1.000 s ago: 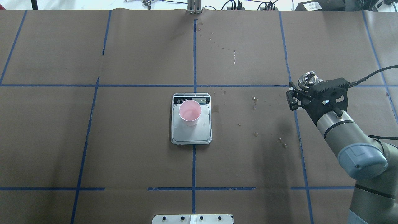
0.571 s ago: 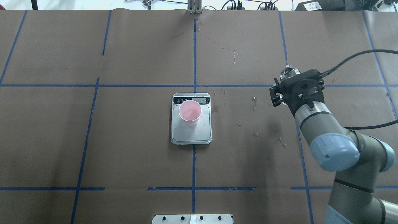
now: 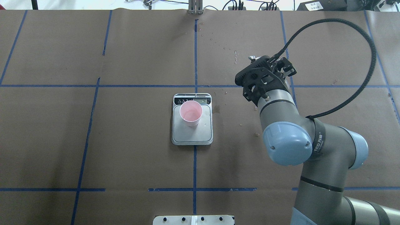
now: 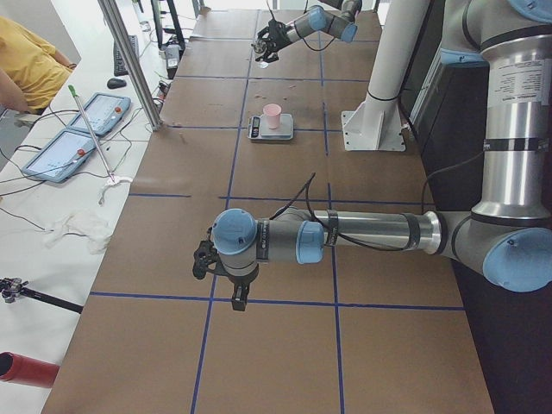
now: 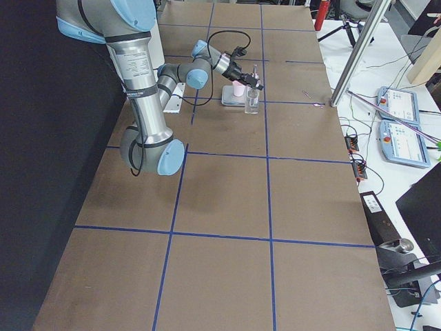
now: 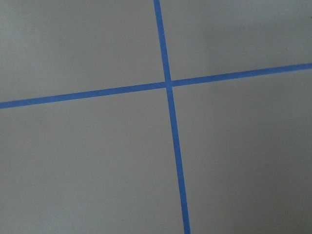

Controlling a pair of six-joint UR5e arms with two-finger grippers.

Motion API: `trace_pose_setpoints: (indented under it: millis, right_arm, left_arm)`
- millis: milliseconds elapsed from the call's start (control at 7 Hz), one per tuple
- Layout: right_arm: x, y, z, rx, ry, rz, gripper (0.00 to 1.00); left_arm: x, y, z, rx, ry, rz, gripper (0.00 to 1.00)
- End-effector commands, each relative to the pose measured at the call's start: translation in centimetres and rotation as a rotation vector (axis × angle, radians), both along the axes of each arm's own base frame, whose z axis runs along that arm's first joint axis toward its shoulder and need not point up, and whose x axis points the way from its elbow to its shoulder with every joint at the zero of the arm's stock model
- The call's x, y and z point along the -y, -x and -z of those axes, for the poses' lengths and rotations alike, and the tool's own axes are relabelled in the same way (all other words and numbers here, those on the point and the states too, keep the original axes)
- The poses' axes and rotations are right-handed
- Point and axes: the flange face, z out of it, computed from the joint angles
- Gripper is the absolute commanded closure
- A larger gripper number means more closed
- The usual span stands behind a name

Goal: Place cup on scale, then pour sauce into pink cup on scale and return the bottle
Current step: 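Lift the bottle with the right gripper toward the scale, then tilt the bottle spout down over the pink cup with the right gripper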

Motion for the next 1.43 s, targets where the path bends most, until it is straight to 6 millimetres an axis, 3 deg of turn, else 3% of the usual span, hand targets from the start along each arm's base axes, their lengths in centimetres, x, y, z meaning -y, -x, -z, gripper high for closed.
trace_pose_setpoints:
  millis: [0, 286, 429, 571, 1000, 1286]
  right_arm:
    - [-2.5, 3.8, 1.7, -0.202, -0.043, 0.027, 1.0]
    - [-2.0, 8.0, 1.0, -0.336, -0.102, -0.003, 1.0]
    - [-1.7, 10.3, -0.4, -0.407, -0.119, -0.016, 1.0]
    - [-1.6, 10.8, 0.3, -0.431, -0.145, -0.03, 1.0]
    - [-1.2, 13.7, -2.4, -0.631, -0.186, -0.013, 1.0]
    - [-0.8, 14.8, -2.1, -0.785, -0.233, 0.004, 1.0]
  left_arm:
    - [0.0, 0.0, 0.0, -0.001, 0.014, 0.011, 0.0]
    - [0.0, 0.0, 0.0, -0.001, 0.014, 0.011, 0.0]
    - [0.0, 0.0, 0.0, 0.0, 0.014, 0.012, 0.0]
    - [0.0, -0.1, -0.1, -0.001, 0.016, 0.01, 0.0]
    - [0.0, -0.1, -0.1, 0.0, 0.016, 0.01, 0.0]
    - [0.0, -0.1, -0.2, 0.0, 0.017, 0.008, 0.0]
